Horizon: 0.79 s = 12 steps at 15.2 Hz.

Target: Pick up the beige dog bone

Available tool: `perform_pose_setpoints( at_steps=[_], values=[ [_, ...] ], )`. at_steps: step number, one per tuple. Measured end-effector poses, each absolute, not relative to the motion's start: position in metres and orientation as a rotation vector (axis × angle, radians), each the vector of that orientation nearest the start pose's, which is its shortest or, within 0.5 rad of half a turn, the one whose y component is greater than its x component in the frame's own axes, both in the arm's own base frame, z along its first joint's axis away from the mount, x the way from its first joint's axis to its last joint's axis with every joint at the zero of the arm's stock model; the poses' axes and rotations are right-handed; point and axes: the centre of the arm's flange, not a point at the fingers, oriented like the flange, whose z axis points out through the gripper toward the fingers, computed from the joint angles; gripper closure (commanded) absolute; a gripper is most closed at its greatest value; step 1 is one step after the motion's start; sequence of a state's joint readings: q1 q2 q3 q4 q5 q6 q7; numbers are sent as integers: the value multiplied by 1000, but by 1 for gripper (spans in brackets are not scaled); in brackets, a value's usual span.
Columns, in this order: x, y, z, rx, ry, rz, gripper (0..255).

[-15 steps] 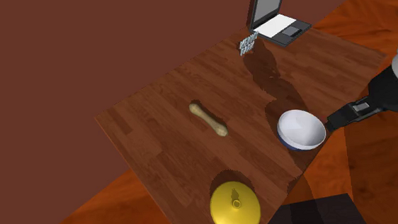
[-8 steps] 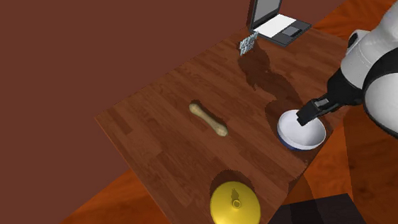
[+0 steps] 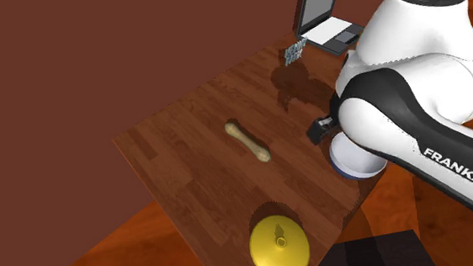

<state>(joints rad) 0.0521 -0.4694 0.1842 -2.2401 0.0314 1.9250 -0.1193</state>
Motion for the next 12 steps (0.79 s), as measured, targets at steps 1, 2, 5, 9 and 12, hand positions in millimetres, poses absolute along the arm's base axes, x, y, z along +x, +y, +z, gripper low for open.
perform_pose_setpoints(
  at_steps=[1, 2, 5, 9, 12],
  values=[
    [425, 123, 555, -3131, -546, -236, 0],
    [435, 128, 548, -3129, -565, -231, 0],
    [460, 153, 529, -3120, -620, -219, 0],
    [493, 185, 497, -3108, -694, -202, 0],
    [513, 212, 478, -3097, -750, -191, 0]
  ],
)
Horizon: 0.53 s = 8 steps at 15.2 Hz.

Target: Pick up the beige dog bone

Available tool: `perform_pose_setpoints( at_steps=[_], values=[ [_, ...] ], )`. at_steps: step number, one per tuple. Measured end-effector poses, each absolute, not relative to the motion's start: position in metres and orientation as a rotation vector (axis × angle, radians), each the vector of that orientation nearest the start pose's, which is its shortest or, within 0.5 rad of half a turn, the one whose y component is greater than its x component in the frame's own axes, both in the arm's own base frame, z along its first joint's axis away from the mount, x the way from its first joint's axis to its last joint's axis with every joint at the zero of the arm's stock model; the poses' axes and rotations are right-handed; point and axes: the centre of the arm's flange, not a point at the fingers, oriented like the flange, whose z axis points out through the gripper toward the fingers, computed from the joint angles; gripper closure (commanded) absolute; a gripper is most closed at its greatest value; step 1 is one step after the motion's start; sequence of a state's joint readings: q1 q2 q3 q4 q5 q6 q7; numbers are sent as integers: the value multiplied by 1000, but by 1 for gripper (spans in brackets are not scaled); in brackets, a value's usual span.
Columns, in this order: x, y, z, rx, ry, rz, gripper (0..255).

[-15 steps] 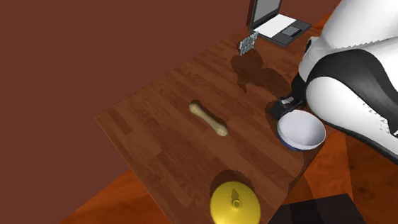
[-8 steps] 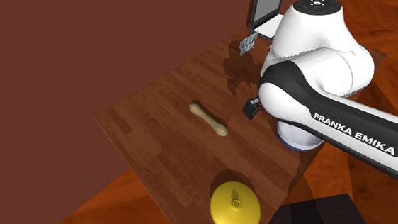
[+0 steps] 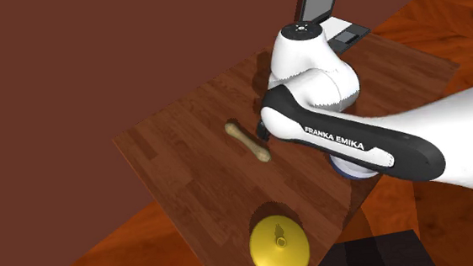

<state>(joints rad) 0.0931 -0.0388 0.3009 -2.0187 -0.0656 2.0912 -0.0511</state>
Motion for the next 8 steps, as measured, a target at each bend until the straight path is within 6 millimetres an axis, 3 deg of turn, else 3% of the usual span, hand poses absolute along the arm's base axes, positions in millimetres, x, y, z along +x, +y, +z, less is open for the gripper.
perform_pose_setpoints(
  at_steps=[8],
  values=[
    [567, 282, 415, -3063, -896, -157, 0]
  ],
)
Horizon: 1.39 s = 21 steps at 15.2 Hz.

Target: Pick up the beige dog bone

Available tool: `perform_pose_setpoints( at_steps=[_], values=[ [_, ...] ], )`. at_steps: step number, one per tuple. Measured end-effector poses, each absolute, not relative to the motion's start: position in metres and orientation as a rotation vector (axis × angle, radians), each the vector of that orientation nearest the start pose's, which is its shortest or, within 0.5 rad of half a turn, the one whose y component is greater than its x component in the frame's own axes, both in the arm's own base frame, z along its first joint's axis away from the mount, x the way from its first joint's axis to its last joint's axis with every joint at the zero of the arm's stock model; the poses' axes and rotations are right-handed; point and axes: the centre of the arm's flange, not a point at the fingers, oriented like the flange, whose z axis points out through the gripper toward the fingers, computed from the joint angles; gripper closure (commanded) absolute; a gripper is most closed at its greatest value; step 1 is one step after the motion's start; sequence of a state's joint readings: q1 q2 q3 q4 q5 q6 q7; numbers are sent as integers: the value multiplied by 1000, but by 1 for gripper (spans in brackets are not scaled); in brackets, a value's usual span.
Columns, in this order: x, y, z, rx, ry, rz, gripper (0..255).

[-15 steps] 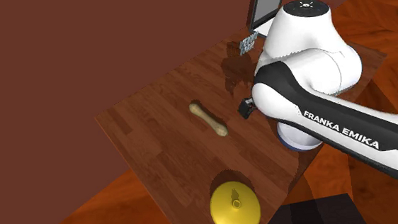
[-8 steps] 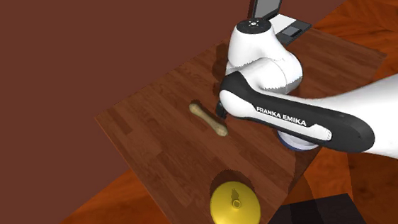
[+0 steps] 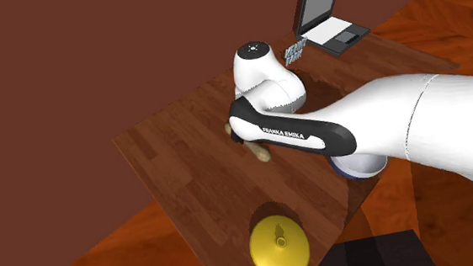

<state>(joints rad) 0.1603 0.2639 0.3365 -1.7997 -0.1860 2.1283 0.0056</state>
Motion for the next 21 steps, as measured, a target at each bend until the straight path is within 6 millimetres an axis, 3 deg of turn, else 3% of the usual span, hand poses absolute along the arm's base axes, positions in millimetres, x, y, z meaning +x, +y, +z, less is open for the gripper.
perform_pose_setpoints(
  at_steps=[9, 10, 21],
  values=[
    [577, 294, 370, -3056, -920, -151, 0],
    [576, 294, 368, -3056, -920, -151, 255],
    [576, 295, 370, -3056, -921, -152, 255]
  ],
)
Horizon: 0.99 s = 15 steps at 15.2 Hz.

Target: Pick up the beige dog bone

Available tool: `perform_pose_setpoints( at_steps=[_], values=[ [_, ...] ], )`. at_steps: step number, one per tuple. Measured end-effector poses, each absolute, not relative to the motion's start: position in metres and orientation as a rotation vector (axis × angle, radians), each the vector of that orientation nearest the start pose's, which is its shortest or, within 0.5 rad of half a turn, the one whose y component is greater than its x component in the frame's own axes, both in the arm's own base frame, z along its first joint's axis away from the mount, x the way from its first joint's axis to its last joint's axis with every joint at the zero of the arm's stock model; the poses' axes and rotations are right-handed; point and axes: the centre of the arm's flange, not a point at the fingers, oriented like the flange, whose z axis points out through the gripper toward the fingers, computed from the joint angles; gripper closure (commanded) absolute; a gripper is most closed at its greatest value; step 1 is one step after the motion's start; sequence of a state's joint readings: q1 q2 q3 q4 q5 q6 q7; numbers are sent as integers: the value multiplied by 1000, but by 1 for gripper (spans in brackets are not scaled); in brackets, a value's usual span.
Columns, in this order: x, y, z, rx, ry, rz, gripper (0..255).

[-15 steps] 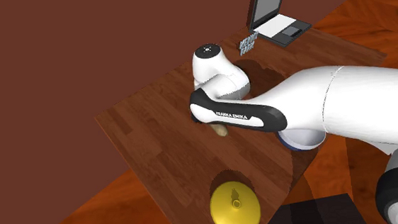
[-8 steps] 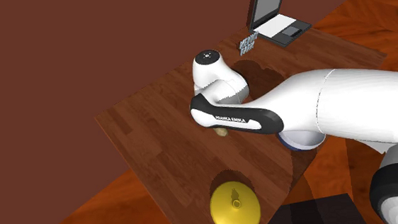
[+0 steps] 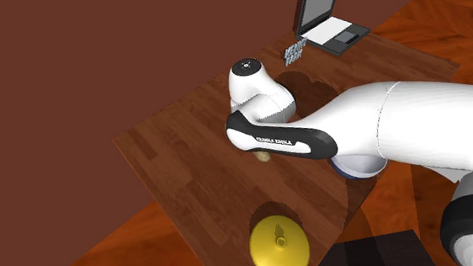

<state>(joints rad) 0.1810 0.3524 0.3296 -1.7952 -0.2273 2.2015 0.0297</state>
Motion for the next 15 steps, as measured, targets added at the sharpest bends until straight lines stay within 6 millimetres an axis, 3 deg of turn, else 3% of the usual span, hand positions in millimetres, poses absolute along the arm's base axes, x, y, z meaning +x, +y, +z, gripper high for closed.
perform_pose_setpoints(
  at_steps=[15],
  values=[
    [576, 293, 444, -3056, -920, -152, 255]
  ],
)
